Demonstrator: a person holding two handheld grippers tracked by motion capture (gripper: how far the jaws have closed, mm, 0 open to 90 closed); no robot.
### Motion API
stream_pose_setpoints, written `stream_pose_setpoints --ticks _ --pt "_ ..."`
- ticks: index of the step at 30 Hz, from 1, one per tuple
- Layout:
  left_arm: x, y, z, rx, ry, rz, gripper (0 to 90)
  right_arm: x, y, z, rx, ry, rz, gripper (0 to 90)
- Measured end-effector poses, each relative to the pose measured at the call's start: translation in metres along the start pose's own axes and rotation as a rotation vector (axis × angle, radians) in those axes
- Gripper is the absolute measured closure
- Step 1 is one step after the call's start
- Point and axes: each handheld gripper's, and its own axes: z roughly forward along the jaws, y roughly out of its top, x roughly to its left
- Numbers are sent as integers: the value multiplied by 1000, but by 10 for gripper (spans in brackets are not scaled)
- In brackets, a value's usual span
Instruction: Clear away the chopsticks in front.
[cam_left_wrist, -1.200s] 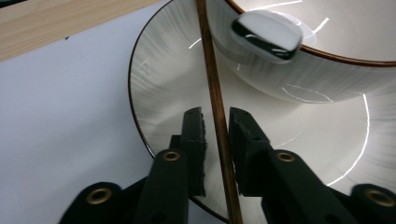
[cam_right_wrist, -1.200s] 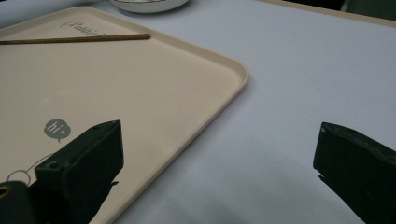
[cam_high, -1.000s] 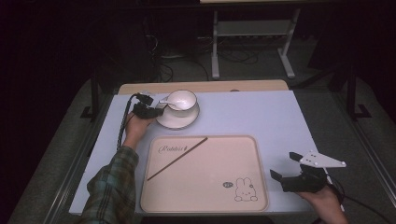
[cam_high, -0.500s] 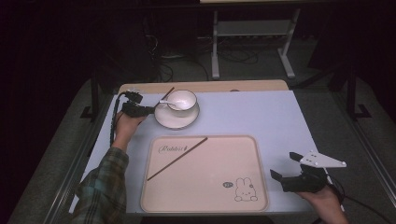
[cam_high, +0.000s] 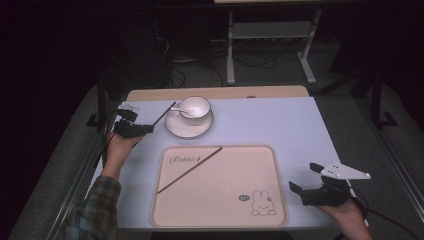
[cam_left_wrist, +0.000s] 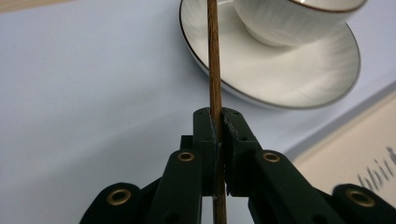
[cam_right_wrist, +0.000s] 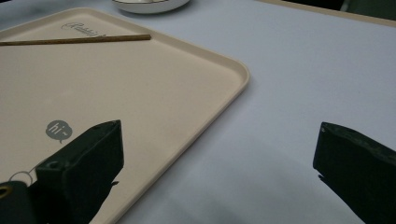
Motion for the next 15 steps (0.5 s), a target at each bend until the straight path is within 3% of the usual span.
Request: stream_pose_setpoints --ticks 7,15 --pt "-6 -26 -18 2 -17 -1 843 0 0 0 0 -1 0 11" --pt "-18 -42 -33 7 -45 21 843 1 0 0 1 -2 -2 11"
